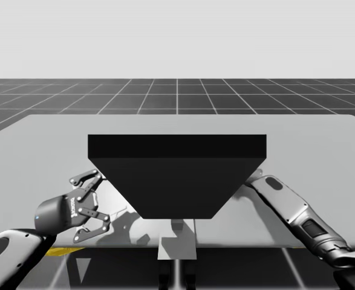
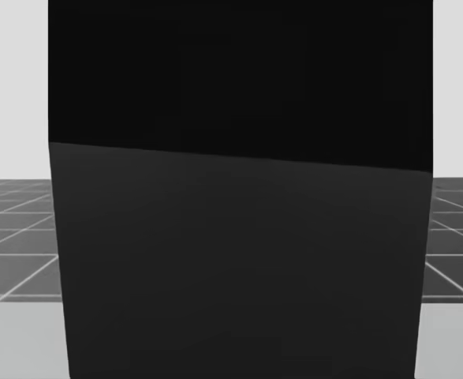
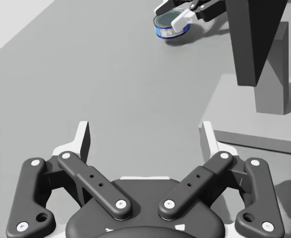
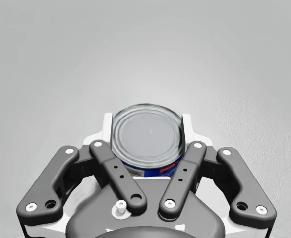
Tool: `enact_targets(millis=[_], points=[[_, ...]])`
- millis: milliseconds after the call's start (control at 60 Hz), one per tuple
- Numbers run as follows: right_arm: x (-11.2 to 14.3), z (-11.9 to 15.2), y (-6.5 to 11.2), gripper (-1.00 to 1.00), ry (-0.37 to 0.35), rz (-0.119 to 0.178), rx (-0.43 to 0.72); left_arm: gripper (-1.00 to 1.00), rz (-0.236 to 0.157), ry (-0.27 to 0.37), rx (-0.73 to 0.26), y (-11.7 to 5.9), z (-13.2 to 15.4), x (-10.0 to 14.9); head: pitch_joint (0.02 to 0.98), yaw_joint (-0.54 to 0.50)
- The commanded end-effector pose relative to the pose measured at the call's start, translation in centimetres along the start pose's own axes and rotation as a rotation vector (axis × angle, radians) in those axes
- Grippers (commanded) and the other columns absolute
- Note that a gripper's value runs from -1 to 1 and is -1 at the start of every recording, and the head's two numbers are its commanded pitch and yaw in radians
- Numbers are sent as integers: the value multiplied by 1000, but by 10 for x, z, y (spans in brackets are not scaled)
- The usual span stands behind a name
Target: Reach around the screen and pick up the object behind it.
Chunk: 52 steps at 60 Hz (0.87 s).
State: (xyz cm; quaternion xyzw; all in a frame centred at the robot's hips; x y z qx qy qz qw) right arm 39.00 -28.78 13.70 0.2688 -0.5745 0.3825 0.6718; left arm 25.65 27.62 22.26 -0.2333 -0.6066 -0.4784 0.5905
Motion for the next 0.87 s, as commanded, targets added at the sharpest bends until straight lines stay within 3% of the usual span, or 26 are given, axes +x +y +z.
enact_targets(millis=[17,200,367,417,467,517,567,650,800,817,867], points=[[10,28,-34,1000,-63,40,-189,-1000,-3,-2,5,2,0,2,171,11],[24,65,-52,1000,-103,72,-281,-1000,-5,-2,15,3,2,4,167,12],[58,103,-66,1000,-151,117,-351,-1000,-5,-2,20,5,2,4,168,6],[67,110,-66,1000,-165,106,-360,-1000,-5,-4,21,5,2,4,168,5],[73,116,-65,1000,-168,117,-363,-1000,-4,-6,21,6,1,5,167,3],[83,121,-64,1000,-181,136,-372,-1000,-5,-8,20,5,1,5,166,1],[99,127,-63,1000,-200,173,-380,-1000,-6,-8,19,5,0,5,164,2],[128,136,-61,1000,-257,198,-391,-1000,-9,-6,19,5,-1,6,164,1],[199,155,-53,1000,-370,285,-420,-1000,-9,-7,20,5,-1,6,166,-5],[212,159,-50,1000,-390,305,-430,-1000,-9,-6,20,5,-2,5,166,-6],[224,163,-48,1000,-410,319,-435,-1000,-10,-6,20,4,-2,5,166,-7]])
